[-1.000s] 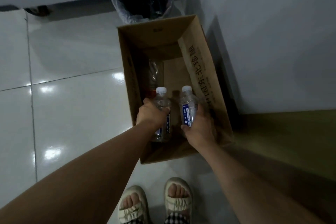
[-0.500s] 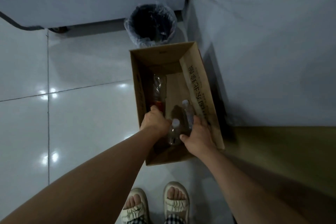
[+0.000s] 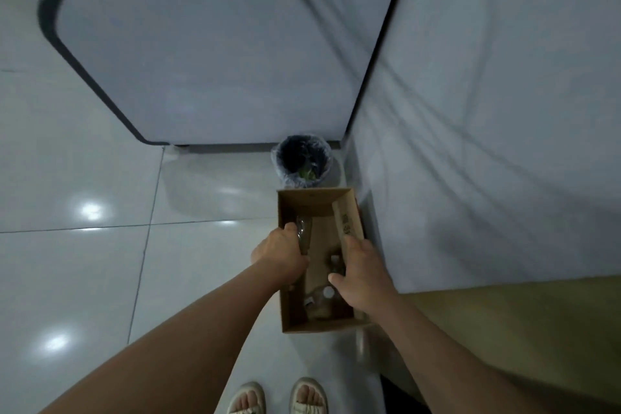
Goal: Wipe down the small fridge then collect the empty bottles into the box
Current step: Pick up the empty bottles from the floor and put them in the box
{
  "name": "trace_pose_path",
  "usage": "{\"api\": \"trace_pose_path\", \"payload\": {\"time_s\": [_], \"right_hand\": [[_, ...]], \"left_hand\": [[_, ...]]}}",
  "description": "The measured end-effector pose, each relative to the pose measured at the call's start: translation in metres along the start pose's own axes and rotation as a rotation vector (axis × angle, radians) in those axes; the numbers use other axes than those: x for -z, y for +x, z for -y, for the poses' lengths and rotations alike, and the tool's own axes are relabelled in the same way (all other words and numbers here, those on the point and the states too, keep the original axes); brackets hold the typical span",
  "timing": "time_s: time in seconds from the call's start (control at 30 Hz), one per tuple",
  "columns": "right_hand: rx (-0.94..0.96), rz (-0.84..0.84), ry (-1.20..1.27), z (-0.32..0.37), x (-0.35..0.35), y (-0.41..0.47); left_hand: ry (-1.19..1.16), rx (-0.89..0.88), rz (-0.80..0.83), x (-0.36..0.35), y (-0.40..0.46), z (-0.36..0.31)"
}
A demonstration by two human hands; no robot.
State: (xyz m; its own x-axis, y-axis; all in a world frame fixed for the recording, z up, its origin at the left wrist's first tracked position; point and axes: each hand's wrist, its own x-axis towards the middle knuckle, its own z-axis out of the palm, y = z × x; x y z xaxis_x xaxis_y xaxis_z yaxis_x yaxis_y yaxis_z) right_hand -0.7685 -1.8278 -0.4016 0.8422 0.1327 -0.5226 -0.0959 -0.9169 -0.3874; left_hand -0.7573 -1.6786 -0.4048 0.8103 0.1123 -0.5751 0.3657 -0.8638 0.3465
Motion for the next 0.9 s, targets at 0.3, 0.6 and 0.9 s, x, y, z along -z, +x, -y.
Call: {"api": "trace_pose_path", "payload": {"time_s": [0.3, 0.6, 0.9], "right_hand": [[0.194, -0.03, -0.182, 0.078, 0.094, -0.083], [0.373, -0.01, -0.311, 0.165, 0.149, -0.14], [0.563, -0.027, -0.429, 0.295, 0.152, -0.173]], "left_hand": [[0.107, -0.075, -0.166, 0.117, -0.107, -0.014], [0.12, -0.007, -0.305, 0.206, -0.204, 0.009], [0.094, 0.116, -0.404, 0.277, -0.265, 0.101]]}}
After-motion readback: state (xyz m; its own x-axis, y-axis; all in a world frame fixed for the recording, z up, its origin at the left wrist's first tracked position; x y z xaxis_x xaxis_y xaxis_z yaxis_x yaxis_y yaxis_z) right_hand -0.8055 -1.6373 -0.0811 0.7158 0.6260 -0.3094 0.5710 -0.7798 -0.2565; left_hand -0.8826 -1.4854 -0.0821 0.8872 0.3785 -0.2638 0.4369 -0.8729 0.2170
